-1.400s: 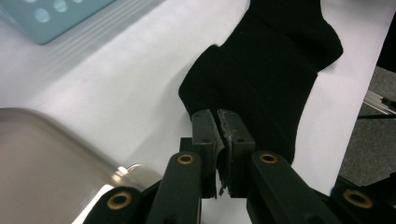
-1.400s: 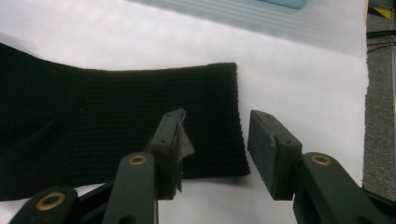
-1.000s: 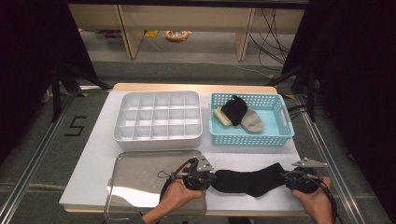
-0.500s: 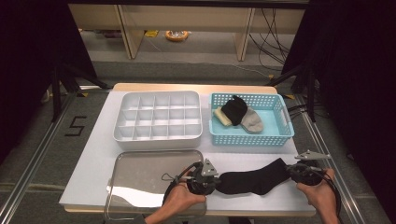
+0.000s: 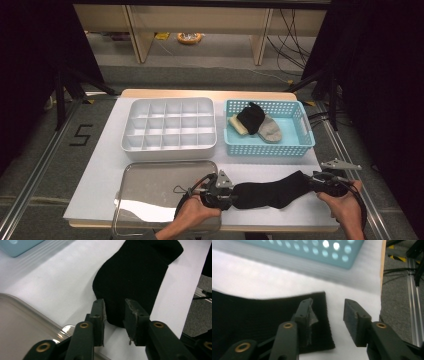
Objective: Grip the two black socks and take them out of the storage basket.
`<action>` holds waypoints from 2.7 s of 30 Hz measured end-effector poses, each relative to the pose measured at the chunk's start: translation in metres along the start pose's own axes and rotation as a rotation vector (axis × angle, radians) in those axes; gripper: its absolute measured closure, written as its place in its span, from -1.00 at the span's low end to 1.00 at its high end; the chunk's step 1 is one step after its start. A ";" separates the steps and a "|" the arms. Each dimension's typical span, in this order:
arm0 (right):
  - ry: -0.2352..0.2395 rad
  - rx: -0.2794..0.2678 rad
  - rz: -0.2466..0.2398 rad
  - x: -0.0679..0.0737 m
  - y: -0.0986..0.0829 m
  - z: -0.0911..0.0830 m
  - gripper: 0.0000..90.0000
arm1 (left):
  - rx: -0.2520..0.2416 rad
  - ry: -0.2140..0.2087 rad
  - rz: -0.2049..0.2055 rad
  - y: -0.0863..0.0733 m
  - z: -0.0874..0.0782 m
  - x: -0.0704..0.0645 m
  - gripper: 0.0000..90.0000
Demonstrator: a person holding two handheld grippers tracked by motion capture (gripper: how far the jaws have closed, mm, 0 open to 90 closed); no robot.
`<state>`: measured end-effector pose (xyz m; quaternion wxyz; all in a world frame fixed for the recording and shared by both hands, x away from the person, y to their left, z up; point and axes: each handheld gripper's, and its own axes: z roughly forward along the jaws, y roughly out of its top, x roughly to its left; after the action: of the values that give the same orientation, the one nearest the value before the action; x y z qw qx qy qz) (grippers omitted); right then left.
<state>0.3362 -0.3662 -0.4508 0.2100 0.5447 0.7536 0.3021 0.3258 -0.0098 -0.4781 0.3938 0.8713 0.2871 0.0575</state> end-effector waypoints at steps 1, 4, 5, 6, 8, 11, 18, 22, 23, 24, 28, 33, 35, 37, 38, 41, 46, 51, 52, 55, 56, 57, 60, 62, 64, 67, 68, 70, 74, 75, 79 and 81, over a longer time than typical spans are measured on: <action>-0.016 -0.016 0.014 0.002 0.002 -0.002 0.20 | -0.004 0.004 -0.009 0.000 -0.002 0.000 0.39; -0.008 -0.047 -0.015 0.003 0.008 -0.009 0.13 | -0.020 0.006 -0.037 0.001 -0.010 0.002 0.12; 0.006 -0.051 0.037 0.008 0.011 -0.013 0.12 | -0.031 0.013 -0.037 0.001 -0.013 0.002 0.08; 0.010 -0.083 -0.018 0.006 0.014 -0.015 0.09 | -0.037 0.013 -0.046 0.000 -0.017 0.002 0.03; 0.024 -0.095 0.018 0.012 0.021 -0.019 0.07 | -0.052 0.019 -0.043 -0.001 -0.024 0.006 -0.05; 0.045 -0.119 -0.003 0.015 0.033 -0.021 0.02 | -0.051 -0.002 -0.083 -0.007 -0.035 0.003 -0.14; 0.075 -0.120 -0.039 0.034 0.060 -0.014 0.02 | -0.059 0.001 -0.086 -0.022 -0.059 0.003 -0.20; 0.084 -0.098 -0.086 0.039 0.074 -0.006 0.01 | -0.055 0.014 -0.100 -0.035 -0.069 0.006 -0.22; 0.083 -0.095 -0.081 0.040 0.078 -0.005 0.01 | -0.051 0.018 -0.097 -0.037 -0.071 0.007 -0.22; 0.083 -0.089 -0.090 0.041 0.082 -0.003 0.01 | -0.050 0.028 -0.098 -0.040 -0.072 0.008 -0.22; 0.083 -0.090 -0.108 0.043 0.101 0.007 0.02 | -0.050 0.036 -0.105 -0.045 -0.078 0.010 -0.22; 0.071 -0.065 -0.129 0.050 0.127 0.019 0.06 | -0.072 0.031 -0.116 -0.050 -0.081 0.006 -0.23; 0.063 -0.064 -0.133 0.053 0.136 0.025 0.10 | -0.067 0.027 -0.106 -0.053 -0.081 0.006 -0.25; 0.067 -0.054 -0.135 0.055 0.145 0.030 0.11 | -0.064 0.035 -0.109 -0.056 -0.082 0.006 -0.26; 0.060 -0.063 -0.150 0.054 0.150 0.035 0.11 | -0.058 0.038 -0.104 -0.058 -0.083 0.006 -0.27; 0.053 -0.040 -0.126 0.054 0.165 0.044 0.14 | -0.063 0.037 -0.106 -0.060 -0.085 0.006 -0.28; 0.051 -0.019 -0.110 0.049 0.185 0.065 0.18 | -0.066 0.038 -0.116 -0.065 -0.091 0.004 -0.30; 0.030 0.031 -0.101 0.045 0.199 0.091 0.20 | -0.061 0.037 -0.104 -0.068 -0.096 0.005 -0.31; 0.025 0.040 -0.070 0.046 0.201 0.096 0.20 | -0.060 0.037 -0.107 -0.068 -0.096 0.005 -0.32; 0.016 0.055 -0.067 0.046 0.207 0.109 0.20 | -0.053 0.049 -0.102 -0.070 -0.096 0.007 -0.33; 0.016 0.060 -0.081 0.045 0.209 0.113 0.19 | -0.053 0.043 -0.101 -0.070 -0.097 0.007 -0.33; 0.012 0.060 -0.083 0.045 0.211 0.116 0.19 | -0.060 0.047 -0.104 -0.070 -0.097 0.008 -0.33; 0.000 0.069 -0.064 0.045 0.218 0.125 0.19 | -0.055 0.041 -0.101 -0.070 -0.099 0.008 -0.33; -0.017 0.076 -0.057 0.043 0.222 0.131 0.19 | -0.055 0.050 -0.098 -0.070 -0.099 0.009 -0.33; -0.024 0.077 -0.057 0.044 0.224 0.137 0.21 | -0.069 0.037 -0.109 -0.069 -0.099 0.007 -0.33; -0.024 0.099 -0.081 0.046 0.225 0.148 0.26 | -0.066 0.031 -0.096 -0.069 -0.101 0.007 -0.33; -0.026 0.102 -0.068 0.048 0.226 0.150 0.32 | -0.065 0.032 -0.093 -0.069 -0.101 0.007 -0.33; -0.022 0.100 -0.082 0.048 0.227 0.154 0.45 | -0.075 0.032 -0.111 -0.069 -0.100 0.006 -0.34; -0.044 0.122 -0.107 0.051 0.230 0.157 0.75 | -0.052 0.035 -0.094 -0.070 -0.100 0.008 -0.34; -0.048 0.124 -0.109 0.052 0.230 0.156 0.81 | -0.052 0.036 -0.098 -0.071 -0.100 0.007 -0.34; -0.052 0.109 -0.111 0.053 0.232 0.153 0.85 | -0.053 0.043 -0.093 -0.070 -0.101 0.008 -0.34; -0.047 0.096 -0.086 0.057 0.234 0.143 0.86 | -0.060 0.045 -0.091 -0.070 -0.102 0.009 -0.34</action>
<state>0.5727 -0.2269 -0.3941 0.2142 0.5281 0.7848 0.2436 0.2680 0.0981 -0.4599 0.4155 0.8436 0.3335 0.0675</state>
